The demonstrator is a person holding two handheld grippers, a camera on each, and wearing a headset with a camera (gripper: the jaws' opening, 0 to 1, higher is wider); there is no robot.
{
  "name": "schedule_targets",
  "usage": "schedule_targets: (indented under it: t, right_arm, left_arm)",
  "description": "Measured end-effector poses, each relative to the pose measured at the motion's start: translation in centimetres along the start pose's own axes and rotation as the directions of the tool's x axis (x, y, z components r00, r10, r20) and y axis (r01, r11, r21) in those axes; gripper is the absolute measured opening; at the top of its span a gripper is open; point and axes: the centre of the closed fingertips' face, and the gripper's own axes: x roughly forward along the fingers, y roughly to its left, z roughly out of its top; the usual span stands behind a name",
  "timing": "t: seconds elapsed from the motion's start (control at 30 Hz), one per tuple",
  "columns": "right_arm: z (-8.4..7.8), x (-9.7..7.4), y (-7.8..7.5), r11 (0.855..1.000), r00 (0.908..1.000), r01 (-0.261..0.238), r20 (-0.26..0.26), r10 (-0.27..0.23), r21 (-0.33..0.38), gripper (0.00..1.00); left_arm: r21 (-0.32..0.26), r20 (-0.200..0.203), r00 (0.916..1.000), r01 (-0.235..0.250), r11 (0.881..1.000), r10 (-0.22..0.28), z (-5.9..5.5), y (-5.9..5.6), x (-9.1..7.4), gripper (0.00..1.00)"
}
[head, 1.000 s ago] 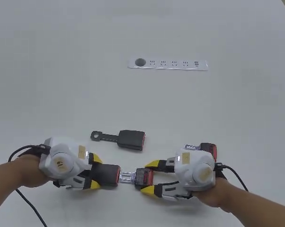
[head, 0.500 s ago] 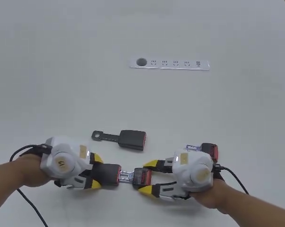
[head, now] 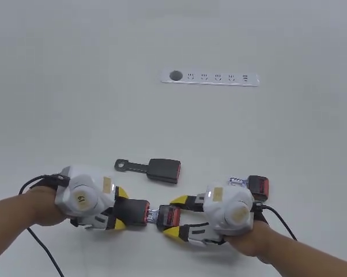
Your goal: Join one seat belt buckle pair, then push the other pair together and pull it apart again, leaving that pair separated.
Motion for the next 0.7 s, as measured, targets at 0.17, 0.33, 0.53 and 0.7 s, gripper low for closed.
schedule_targets:
  t: [0.17,0.33,0.53,0.7]
  right_arm:
    - [0.3,0.4,-0.1,1.000,1.0000,-0.001,0.000,0.001,0.007,0.35]
    - [0.3,0.6,-0.2,1.000,0.9999,-0.013,-0.004,0.013,-0.001,0.35]
    - [0.5,1.0,0.0,1.000,0.9998,-0.019,-0.010,0.019,-0.004,0.35]
    - [0.7,1.3,0.0,1.000,0.9998,-0.015,-0.011,0.015,-0.004,0.35]
  left_arm:
    - [0.012,-0.007,0.9999,0.010,1.000,-0.010,0.0,0.0,0.0,0.34]
    - [0.041,-0.021,0.9994,0.029,0.999,-0.028,0.0,0.0,0.0,0.33]
    - [0.073,-0.036,0.9984,0.047,0.996,-0.044,0.0,0.0,0.0,0.33]
    - [0.074,-0.033,0.9984,0.047,0.996,-0.045,0.0,0.0,0.0,0.33]
